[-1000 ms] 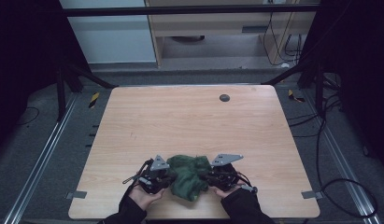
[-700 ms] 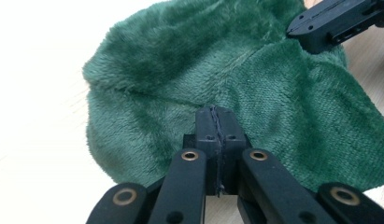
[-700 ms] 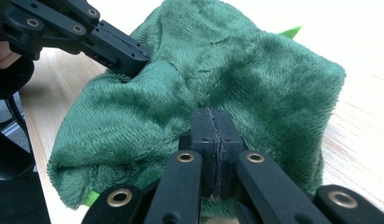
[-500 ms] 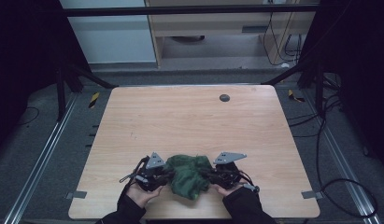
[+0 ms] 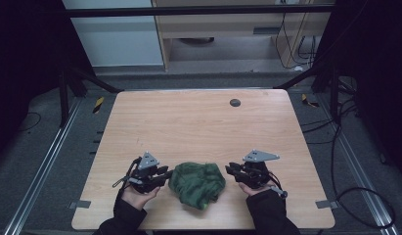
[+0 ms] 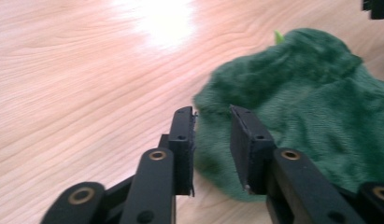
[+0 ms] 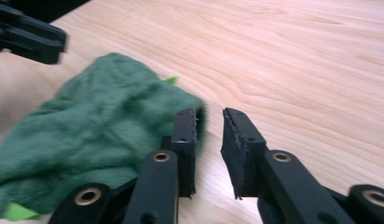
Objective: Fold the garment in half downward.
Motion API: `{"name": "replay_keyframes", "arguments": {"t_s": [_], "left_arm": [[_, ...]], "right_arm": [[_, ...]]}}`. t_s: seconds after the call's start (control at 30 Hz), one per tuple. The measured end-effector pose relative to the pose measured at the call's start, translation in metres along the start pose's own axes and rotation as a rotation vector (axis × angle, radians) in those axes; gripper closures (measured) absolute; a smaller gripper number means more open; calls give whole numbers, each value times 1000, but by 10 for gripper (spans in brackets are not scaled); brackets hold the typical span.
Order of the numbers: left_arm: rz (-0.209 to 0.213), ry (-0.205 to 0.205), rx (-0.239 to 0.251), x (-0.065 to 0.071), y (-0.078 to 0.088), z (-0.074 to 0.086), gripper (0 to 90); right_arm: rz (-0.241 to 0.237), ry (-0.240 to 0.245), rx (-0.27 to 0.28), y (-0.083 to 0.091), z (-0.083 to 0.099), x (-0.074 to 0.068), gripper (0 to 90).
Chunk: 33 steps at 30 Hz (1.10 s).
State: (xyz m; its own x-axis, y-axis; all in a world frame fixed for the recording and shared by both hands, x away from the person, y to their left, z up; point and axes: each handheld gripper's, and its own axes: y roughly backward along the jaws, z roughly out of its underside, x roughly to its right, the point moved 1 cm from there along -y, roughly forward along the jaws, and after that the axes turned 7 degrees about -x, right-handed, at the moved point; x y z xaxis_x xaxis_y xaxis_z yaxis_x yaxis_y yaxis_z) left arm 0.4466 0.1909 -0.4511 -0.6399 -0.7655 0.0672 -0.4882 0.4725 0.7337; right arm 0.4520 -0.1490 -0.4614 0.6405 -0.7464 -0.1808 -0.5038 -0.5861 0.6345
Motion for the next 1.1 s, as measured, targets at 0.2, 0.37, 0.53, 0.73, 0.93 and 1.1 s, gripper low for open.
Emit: {"name": "replay_keyframes", "arguments": {"t_s": [0.2,0.37,0.53,0.73,0.93,1.1], "left_arm": [[-51,40,12,-17,5,6,588],[-82,70,13,-30,9,15,514],[-119,68,19,-43,10,25,423],[-154,90,17,-58,13,35,354],[-198,120,10,-73,16,42,312],[-214,146,8,-81,15,45,298]], "right_arm": [[57,-26,2,9,3,16,649],[102,-47,-8,15,9,28,550],[145,-84,2,22,17,44,480],[180,-132,0,29,27,60,406],[228,-155,-13,30,33,75,347],[264,-165,-17,32,35,83,309]]}}
